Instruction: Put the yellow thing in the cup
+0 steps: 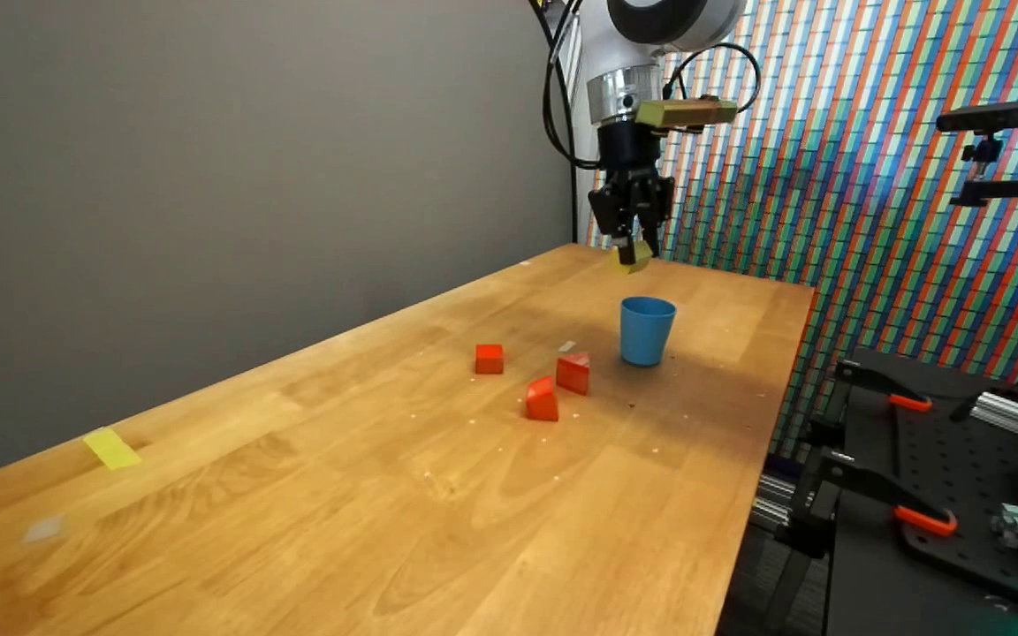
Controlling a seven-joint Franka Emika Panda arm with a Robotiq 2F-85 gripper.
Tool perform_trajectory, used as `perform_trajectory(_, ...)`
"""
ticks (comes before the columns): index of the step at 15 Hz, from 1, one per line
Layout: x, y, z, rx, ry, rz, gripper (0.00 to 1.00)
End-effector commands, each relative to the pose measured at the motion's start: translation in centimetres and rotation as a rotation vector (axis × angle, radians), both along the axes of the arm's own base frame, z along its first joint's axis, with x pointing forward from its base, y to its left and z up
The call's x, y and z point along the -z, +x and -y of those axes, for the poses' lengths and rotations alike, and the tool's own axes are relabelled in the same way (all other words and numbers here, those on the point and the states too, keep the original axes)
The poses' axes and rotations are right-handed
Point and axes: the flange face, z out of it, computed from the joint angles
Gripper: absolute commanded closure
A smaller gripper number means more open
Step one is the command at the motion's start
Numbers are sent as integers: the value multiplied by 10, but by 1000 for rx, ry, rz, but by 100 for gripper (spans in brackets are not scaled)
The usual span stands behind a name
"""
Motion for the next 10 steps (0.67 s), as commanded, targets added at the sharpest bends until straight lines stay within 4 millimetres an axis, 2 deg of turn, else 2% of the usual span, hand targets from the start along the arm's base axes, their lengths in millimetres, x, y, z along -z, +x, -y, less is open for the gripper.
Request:
perform_trajectory(1, -4, -2, 12, 67, 35, -8, 78)
perform_trajectory(10, 15, -10, 30, 135, 92, -66, 78)
